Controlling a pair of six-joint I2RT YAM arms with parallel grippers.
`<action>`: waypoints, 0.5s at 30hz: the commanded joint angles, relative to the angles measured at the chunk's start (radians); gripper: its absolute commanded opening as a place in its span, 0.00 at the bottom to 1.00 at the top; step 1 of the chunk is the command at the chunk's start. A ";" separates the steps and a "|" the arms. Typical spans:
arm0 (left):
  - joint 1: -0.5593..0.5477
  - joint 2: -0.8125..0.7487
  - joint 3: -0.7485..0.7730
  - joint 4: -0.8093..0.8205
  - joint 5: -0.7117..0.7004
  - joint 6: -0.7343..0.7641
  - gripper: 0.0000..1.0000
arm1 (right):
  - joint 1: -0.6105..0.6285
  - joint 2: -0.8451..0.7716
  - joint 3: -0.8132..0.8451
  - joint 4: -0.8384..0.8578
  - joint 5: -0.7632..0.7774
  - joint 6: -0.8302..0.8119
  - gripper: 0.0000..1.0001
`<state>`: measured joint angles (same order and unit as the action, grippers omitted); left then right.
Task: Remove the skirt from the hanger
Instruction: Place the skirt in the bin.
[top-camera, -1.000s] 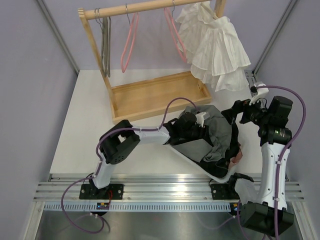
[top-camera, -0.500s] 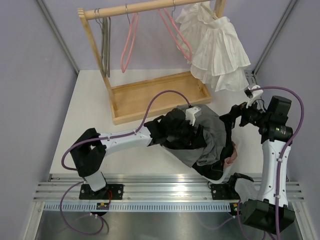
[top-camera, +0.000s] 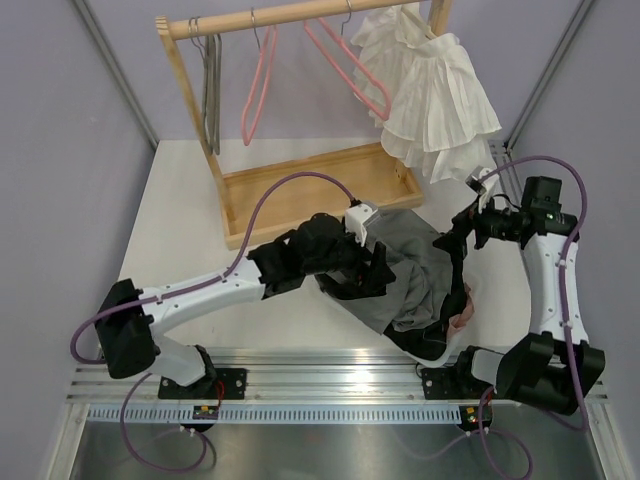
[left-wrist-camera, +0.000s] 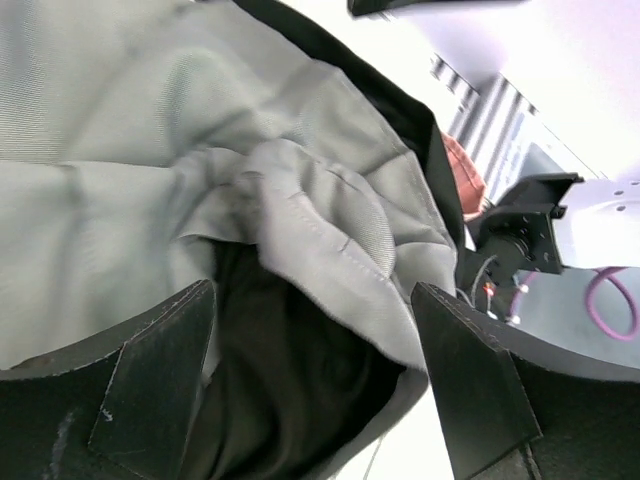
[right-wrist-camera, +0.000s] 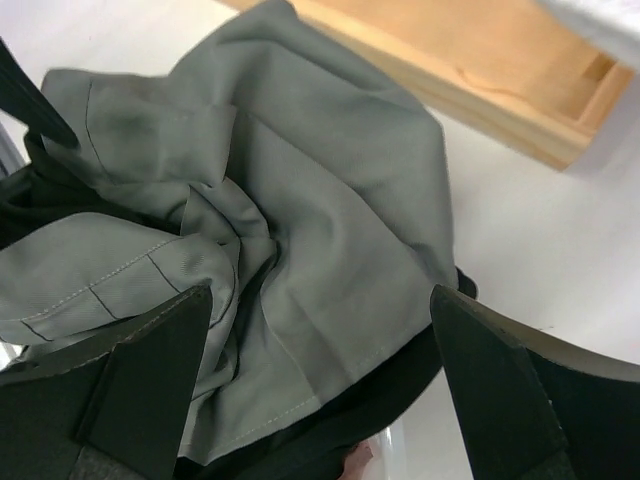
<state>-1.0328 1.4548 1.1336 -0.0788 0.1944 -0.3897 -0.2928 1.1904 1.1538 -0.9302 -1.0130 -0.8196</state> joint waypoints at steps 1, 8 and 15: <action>0.005 -0.105 -0.014 -0.009 -0.134 0.055 0.84 | 0.081 0.044 0.035 -0.003 0.032 -0.053 0.98; 0.005 -0.376 -0.149 -0.048 -0.291 0.069 0.84 | 0.277 0.127 -0.002 0.174 0.324 -0.004 0.98; 0.005 -0.704 -0.340 -0.093 -0.411 0.006 0.92 | 0.381 0.231 0.004 0.188 0.444 -0.039 0.91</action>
<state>-1.0317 0.8436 0.8528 -0.1673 -0.1169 -0.3561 0.0319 1.3975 1.1511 -0.7742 -0.6659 -0.8284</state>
